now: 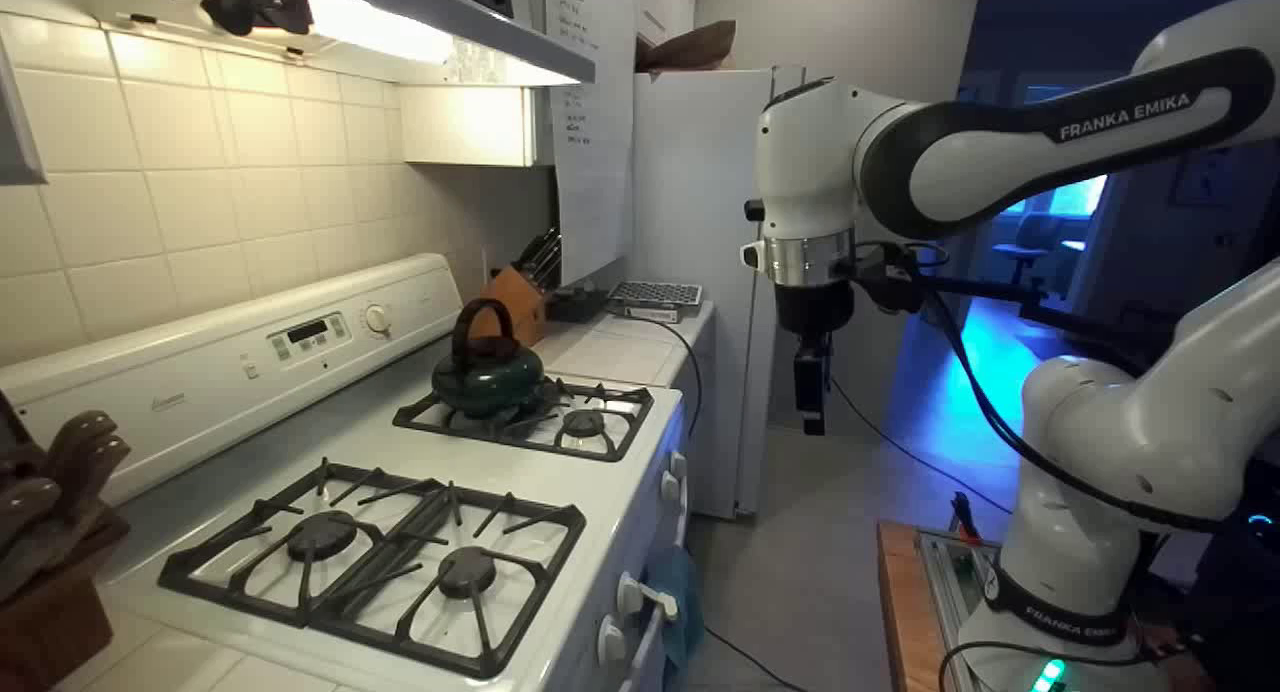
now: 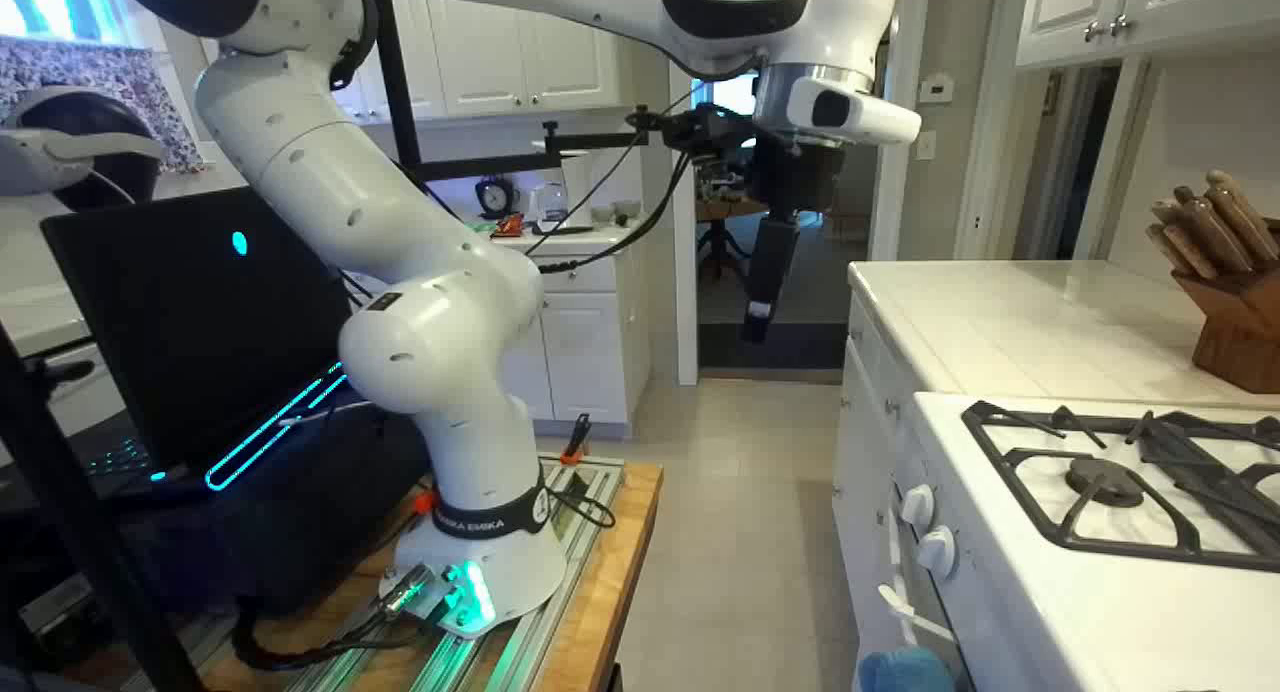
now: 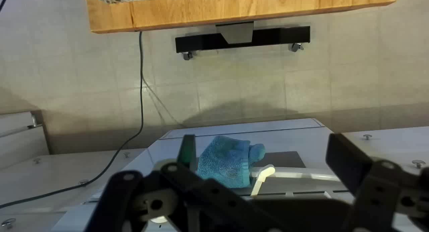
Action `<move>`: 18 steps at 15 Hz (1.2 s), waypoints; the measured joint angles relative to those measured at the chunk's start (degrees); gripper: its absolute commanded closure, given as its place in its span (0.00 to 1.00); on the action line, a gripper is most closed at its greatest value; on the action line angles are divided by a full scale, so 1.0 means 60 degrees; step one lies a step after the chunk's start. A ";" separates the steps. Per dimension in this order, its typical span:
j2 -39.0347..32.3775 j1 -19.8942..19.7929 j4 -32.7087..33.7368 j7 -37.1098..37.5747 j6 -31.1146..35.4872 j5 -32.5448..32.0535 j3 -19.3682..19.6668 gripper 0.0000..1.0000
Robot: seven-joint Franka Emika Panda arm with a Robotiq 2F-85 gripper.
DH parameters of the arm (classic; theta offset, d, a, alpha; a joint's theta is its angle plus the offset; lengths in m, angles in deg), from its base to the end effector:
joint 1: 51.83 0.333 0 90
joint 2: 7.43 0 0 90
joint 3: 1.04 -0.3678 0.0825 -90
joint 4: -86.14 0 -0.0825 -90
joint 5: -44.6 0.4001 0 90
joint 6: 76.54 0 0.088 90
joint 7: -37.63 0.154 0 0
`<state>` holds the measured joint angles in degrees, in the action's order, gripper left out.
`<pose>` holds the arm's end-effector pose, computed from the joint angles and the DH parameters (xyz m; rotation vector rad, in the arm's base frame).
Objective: Put the blue towel on the stove
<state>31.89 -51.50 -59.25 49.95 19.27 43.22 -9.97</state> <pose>0.2944 0.0475 0.4691 2.9771 -0.1382 -0.2420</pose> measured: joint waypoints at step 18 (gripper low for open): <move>-0.0833 -0.0522 -0.0031 0.1816 0.0185 0.0343 0.0270 0.00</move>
<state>26.89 -54.63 -59.44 60.84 20.38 45.28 -8.35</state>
